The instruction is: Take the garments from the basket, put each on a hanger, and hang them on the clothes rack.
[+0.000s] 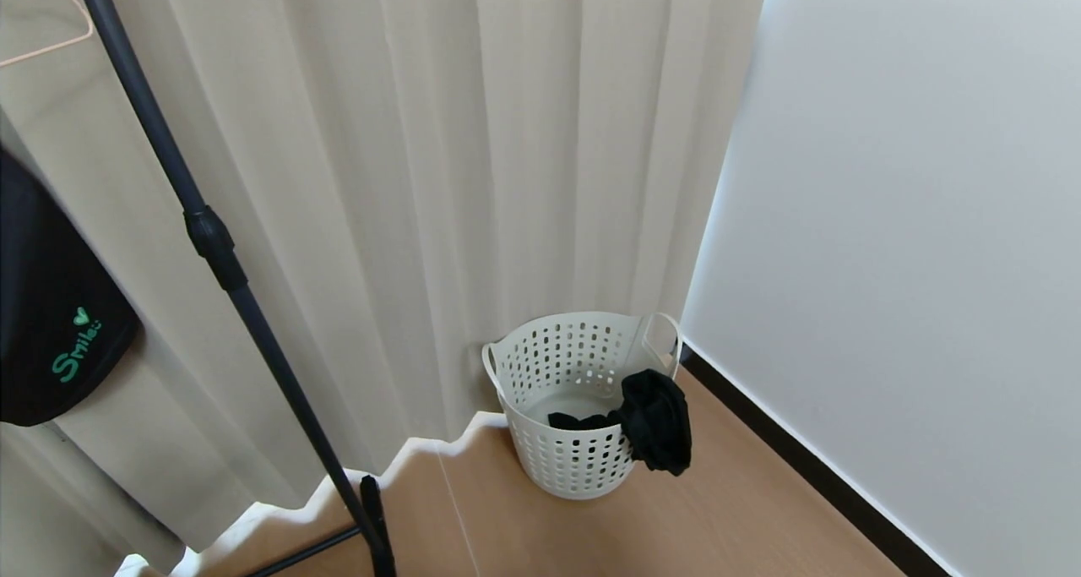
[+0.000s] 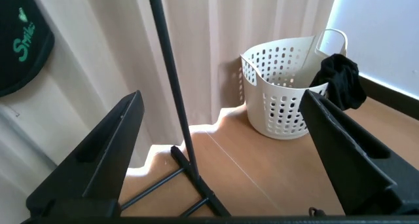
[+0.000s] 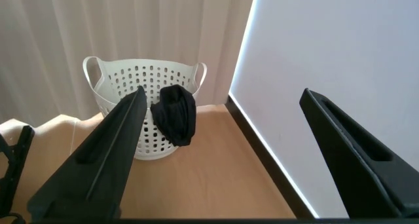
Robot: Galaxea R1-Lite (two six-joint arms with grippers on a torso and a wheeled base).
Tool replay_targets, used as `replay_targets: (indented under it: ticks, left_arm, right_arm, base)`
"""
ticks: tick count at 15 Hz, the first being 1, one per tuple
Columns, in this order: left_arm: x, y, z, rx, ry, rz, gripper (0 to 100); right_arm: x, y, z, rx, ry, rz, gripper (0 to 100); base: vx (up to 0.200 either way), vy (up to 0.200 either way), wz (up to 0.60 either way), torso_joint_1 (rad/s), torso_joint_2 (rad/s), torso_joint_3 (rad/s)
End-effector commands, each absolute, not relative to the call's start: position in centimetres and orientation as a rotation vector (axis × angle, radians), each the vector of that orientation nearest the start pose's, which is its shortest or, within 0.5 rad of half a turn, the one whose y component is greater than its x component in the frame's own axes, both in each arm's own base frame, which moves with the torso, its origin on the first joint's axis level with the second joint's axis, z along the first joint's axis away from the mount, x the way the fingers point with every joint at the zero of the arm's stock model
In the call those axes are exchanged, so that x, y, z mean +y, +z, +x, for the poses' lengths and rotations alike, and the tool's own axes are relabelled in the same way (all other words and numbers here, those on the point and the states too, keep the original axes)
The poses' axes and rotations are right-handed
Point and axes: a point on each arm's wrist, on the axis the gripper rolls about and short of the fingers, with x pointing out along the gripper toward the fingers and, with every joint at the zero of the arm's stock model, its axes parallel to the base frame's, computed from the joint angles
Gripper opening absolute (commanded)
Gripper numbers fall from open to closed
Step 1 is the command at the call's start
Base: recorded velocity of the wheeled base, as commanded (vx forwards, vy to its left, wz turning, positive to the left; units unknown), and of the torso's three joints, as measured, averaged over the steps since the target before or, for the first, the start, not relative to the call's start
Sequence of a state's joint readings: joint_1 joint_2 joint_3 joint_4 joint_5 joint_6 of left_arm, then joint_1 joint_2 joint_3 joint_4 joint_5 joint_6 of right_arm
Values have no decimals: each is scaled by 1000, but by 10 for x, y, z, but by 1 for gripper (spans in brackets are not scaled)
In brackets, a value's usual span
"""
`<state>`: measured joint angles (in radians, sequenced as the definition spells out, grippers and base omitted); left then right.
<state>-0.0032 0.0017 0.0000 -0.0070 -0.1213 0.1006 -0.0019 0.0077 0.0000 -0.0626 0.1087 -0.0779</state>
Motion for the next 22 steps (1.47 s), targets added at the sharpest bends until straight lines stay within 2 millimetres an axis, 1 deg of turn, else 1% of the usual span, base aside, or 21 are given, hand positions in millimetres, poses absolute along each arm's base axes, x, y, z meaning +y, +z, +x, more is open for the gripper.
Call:
replay_targets:
  ticks: [1,22]
  left_arm:
    - [-3,76,-23,-11,-124,100,100]
    - [-3,76,-23,-9,-121,97,100]
  right_arm:
    - [2,82,-22,-58,105,-81,100]
    - [2,82,-22,-60,105,-98,100]
  base:
    - [0,0,0,7,2,-71]
    - [0,0,0,3,3,-191]
